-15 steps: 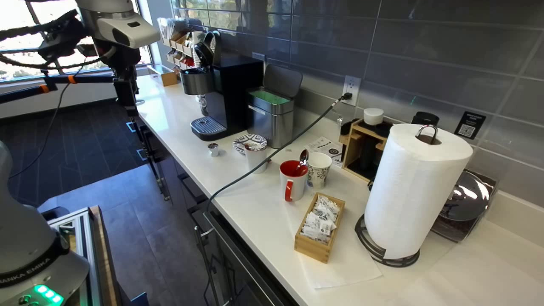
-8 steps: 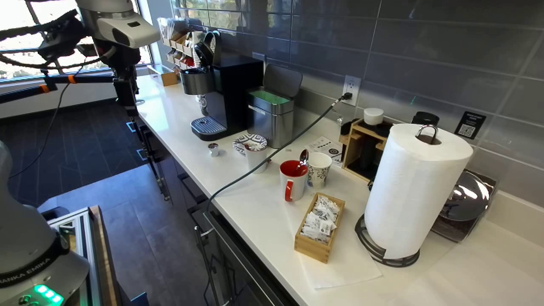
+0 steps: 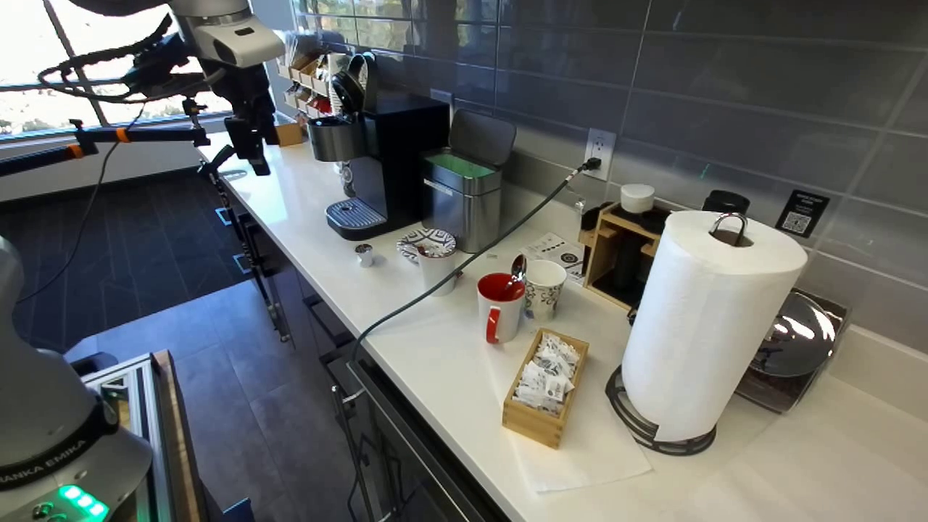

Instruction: Pick up the white container and put it in the silver bin

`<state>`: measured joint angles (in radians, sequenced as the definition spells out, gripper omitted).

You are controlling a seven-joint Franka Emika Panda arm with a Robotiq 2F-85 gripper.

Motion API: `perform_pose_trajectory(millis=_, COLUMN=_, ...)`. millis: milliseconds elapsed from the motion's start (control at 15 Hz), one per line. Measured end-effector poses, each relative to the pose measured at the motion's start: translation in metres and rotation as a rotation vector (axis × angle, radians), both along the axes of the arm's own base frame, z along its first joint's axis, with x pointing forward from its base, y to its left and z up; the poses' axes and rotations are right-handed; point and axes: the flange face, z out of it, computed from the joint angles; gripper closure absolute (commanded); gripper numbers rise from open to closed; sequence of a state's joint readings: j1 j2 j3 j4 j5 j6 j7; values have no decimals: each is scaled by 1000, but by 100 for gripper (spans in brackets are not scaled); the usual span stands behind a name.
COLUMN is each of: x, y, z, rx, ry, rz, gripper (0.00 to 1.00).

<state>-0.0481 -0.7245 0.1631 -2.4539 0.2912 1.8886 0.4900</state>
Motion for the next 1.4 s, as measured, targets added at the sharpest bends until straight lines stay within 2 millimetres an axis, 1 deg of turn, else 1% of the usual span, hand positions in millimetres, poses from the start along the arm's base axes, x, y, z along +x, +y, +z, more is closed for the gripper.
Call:
perform_pose_trajectory(millis=133, x=12, y=20, z=-5, rx=-46, ry=2, rz=-9, gripper=0)
perform_pose_trajectory(millis=267, x=20, y=38, z=-14, rx=-121, ry=26, rz=25, gripper=0)
perform_pose_trajectory(millis=400, x=26, y=50, z=-21, rx=-152, ry=53, rz=62, gripper=0)
perform_pose_trajectory(millis=533, x=31, y=51, z=-24, rx=-158, ry=63, rz=68, gripper=0)
perform_pose_trajectory(millis=800, x=34, y=51, z=-22, rx=-153, ry=59, rz=68, gripper=0)
perform_pose_trajectory(millis=933, x=49, y=53, z=-28, rx=-120, ry=39, rz=44, gripper=0)
perform_pose_trajectory(millis=1000, x=61, y=56, z=-35, rx=-100, ry=17, rz=32, gripper=0)
perform_pose_trajectory(millis=1133, x=90, y=68, z=-56, rx=-73, ry=-19, rz=10, gripper=0)
perform_pose_trajectory(millis=1267, x=116, y=83, z=-85, rx=-72, ry=-18, rz=-6, gripper=0)
perform_pose_trajectory(millis=1400, x=134, y=96, z=-113, rx=-107, ry=20, rz=-14, gripper=0)
